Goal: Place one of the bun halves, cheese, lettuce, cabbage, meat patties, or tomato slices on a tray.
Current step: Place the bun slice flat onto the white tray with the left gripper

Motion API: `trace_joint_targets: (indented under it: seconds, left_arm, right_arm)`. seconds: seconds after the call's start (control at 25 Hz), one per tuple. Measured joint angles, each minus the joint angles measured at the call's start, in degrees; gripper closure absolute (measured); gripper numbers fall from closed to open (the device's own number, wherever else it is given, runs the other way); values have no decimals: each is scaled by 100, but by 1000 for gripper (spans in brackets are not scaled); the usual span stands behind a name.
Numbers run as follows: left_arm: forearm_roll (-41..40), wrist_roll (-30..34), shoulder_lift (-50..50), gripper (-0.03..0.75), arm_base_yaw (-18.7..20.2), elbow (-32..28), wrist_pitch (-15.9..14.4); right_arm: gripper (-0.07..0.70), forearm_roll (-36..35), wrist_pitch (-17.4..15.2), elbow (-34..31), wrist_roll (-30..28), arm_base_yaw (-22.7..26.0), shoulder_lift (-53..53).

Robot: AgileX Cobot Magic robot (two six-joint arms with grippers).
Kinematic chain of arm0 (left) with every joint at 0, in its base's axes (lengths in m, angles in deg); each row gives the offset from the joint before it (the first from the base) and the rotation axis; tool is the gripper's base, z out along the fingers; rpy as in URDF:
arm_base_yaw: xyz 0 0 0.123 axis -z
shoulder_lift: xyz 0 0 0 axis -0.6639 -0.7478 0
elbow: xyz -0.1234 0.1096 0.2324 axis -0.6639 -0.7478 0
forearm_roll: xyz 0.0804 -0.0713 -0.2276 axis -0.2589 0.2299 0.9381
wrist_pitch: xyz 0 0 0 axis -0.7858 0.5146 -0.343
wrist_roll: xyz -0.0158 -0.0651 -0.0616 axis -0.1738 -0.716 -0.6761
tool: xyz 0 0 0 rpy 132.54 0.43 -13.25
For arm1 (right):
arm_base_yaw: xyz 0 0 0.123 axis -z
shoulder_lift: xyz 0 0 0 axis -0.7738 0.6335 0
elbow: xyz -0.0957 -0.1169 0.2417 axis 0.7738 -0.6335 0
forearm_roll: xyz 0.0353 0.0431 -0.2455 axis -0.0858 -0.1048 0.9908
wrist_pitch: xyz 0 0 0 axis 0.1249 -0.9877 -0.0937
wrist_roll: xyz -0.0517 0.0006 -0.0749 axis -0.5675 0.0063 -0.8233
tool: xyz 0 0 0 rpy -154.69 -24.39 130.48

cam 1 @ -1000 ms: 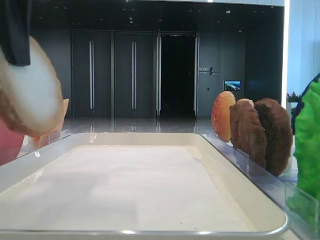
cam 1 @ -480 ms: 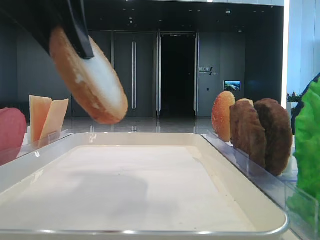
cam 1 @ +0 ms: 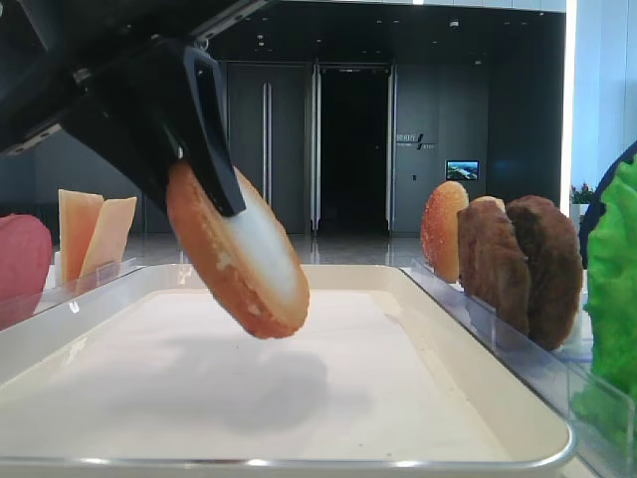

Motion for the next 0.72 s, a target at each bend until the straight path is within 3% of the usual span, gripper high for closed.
trace_joint_targets:
  seconds: [0.48, 0.72]
  left_arm:
    - [895, 894, -689, 592, -127, 0, 11]
    - [1068, 1000, -773, 592, -127, 6, 11]
  right_arm:
    - [107, 0, 0, 0, 0, 0, 0]
    - [107, 0, 0, 0, 0, 0, 0]
